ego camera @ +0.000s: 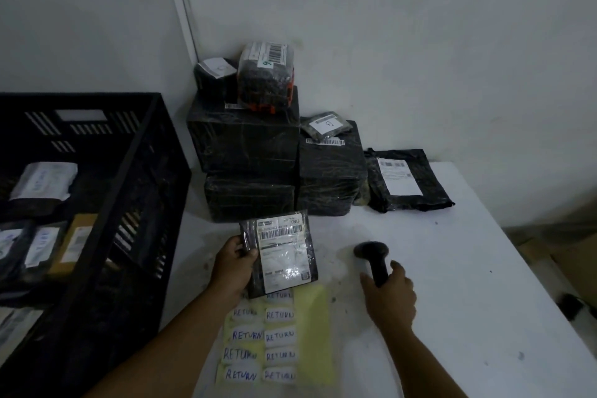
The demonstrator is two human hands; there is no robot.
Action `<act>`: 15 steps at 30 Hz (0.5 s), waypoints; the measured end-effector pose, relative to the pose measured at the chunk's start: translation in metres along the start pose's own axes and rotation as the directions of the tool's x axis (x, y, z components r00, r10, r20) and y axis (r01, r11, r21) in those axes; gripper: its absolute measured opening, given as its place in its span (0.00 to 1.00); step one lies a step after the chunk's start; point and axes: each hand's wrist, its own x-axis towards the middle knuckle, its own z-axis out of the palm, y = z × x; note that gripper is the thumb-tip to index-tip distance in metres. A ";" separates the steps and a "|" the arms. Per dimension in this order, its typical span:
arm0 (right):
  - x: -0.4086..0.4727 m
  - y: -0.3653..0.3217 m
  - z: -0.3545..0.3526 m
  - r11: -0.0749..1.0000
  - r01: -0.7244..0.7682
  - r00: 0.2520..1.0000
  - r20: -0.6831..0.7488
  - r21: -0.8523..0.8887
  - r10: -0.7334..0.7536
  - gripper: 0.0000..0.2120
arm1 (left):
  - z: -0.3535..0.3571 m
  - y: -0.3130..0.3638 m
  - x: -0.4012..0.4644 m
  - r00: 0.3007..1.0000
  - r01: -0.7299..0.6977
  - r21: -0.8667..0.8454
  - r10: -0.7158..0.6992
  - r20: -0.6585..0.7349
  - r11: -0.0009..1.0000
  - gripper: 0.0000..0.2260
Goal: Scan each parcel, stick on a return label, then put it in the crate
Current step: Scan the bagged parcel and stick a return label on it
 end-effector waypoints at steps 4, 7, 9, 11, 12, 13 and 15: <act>0.014 0.005 0.009 0.998 -0.020 0.994 0.110 0.059 0.013 0.21 | 0.001 -0.002 0.000 1.000 -0.002 0.036 0.002 -0.023 0.999 0.11; 0.020 0.003 0.009 0.995 -0.027 0.991 0.131 0.099 0.014 0.18 | 0.000 -0.002 0.001 0.999 0.001 0.055 0.001 -0.033 0.998 0.11; 0.024 0.001 0.008 0.994 -0.031 0.989 0.147 0.101 0.016 0.18 | 0.000 -0.002 0.001 1.000 -0.007 0.079 0.010 -0.030 0.997 0.10; 0.026 -0.001 0.007 0.994 -0.034 0.987 0.162 0.107 0.016 0.17 | -0.001 0.001 0.002 1.000 -0.018 0.097 0.019 -0.017 0.995 0.10; 0.026 -0.003 0.007 0.992 -0.034 0.986 0.166 0.119 0.014 0.16 | -0.002 0.002 0.003 1.000 -0.025 0.102 0.026 -0.008 0.995 0.10; 0.025 -0.004 0.007 0.990 -0.034 0.986 0.167 0.134 0.012 0.15 | -0.003 0.004 0.004 0.999 -0.033 0.108 0.034 0.000 0.994 0.11; 0.020 -0.005 0.007 0.982 -0.033 0.986 0.169 0.187 0.001 0.13 | -0.004 0.005 0.004 0.999 -0.051 0.113 0.051 0.000 0.992 0.11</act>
